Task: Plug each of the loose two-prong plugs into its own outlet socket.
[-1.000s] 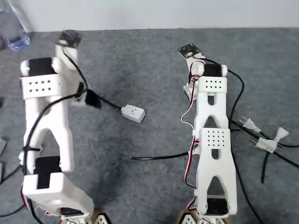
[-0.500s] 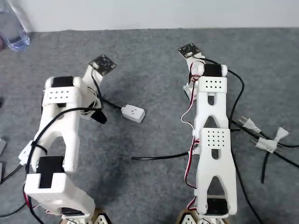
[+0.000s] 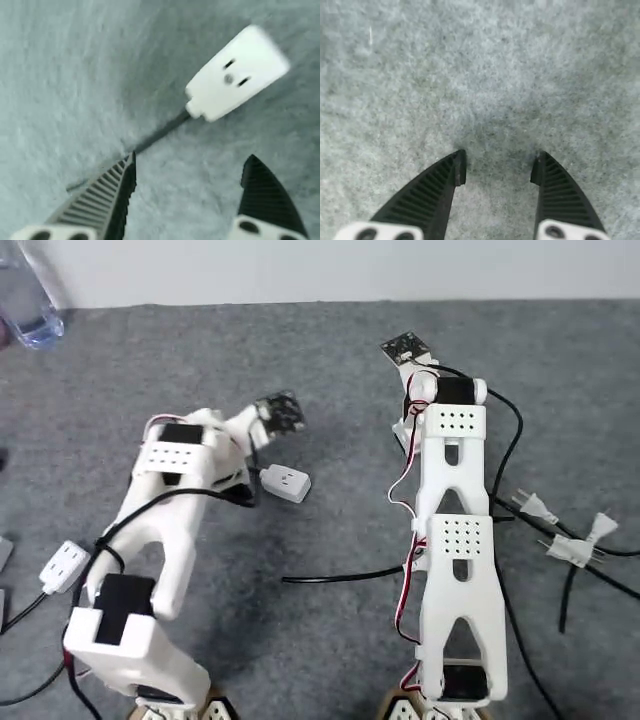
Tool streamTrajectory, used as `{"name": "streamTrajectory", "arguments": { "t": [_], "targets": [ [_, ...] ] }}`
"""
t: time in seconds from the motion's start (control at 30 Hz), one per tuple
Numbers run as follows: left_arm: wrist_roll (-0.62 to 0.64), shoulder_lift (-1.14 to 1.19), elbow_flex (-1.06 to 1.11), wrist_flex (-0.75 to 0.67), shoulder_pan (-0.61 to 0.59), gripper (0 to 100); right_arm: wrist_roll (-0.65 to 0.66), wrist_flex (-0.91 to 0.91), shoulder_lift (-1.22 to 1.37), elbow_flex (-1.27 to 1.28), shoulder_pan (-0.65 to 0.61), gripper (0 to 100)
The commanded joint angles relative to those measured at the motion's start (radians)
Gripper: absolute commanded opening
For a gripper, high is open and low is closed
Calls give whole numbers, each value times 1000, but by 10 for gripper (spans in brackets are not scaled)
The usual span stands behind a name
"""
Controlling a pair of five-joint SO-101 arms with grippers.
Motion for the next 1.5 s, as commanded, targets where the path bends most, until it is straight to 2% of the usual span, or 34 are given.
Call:
{"name": "streamTrajectory", "arguments": {
  "t": [0.0,0.23,0.43,0.63,1.1,1.2,1.3,1.43,1.47],
  "targets": [
    [-74,-38,-2,-49,32,320,12,-35,1,-37,24,223],
    [-140,28,-8,-127,38,320,14,-35,1,-37,24,223],
    [-144,146,-21,-219,80,320,26,-35,1,-37,24,223],
    [-144,176,-90,-169,92,320,40,-35,1,-35,24,223],
    [-143,272,-104,-161,150,320,40,-33,1,-34,24,223],
    [-143,296,-160,-94,150,318,40,-33,1,-34,24,223],
    [-143,341,-237,0,150,262,40,-33,1,-34,24,223],
    [-144,405,-349,126,152,79,40,-33,2,-34,24,223],
    [-144,419,-377,155,152,60,40,-33,2,-34,24,223]
  ]
}}
